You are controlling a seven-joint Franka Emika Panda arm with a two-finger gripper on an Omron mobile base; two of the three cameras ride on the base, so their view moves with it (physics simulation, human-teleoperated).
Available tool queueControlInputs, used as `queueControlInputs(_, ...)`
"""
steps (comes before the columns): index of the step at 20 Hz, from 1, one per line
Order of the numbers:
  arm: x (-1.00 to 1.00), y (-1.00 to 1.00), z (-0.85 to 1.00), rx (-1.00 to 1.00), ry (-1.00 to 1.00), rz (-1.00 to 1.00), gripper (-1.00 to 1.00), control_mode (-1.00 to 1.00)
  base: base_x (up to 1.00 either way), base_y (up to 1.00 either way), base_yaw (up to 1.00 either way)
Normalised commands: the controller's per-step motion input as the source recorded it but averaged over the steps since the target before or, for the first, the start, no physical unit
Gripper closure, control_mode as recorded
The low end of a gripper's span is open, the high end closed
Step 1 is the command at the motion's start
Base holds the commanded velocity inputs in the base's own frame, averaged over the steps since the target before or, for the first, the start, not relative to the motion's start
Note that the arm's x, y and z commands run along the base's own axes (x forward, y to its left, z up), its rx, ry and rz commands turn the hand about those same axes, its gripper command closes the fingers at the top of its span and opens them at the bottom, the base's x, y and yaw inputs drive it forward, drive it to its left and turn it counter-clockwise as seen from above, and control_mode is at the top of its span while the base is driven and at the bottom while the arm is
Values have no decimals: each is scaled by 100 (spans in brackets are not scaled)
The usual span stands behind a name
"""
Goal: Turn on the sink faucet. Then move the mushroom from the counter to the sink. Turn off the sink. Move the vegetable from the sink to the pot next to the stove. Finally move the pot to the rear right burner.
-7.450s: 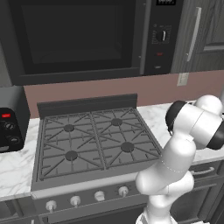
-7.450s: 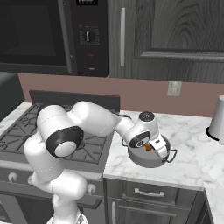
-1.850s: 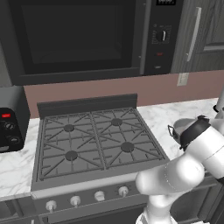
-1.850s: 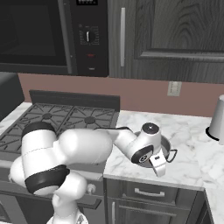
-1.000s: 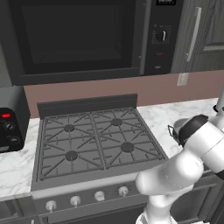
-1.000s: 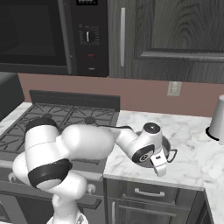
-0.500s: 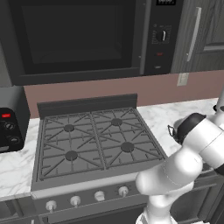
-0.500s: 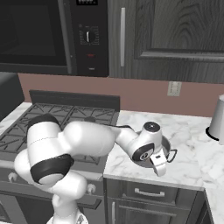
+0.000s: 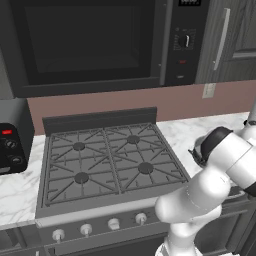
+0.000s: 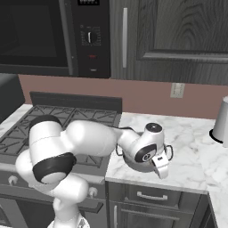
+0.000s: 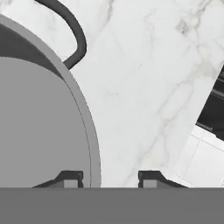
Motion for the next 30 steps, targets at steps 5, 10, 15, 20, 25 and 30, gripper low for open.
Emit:
queueControlInputs(5,0,0,0,1,0,0,100,-100,0,0,0)
queueControlInputs(10,0,1,2,5,0,-1,100,-100,0,0,0)
queueControlInputs(15,-6,5,28,3,0,-3,100,-100,0,0,0)
queueControlInputs(20,-4,25,50,0,-3,0,100,-100,0,0,0)
queueControlInputs(25,0,37,43,0,-3,0,100,-100,0,0,0)
queueControlInputs(30,0,46,28,0,-1,0,100,-100,0,0,0)
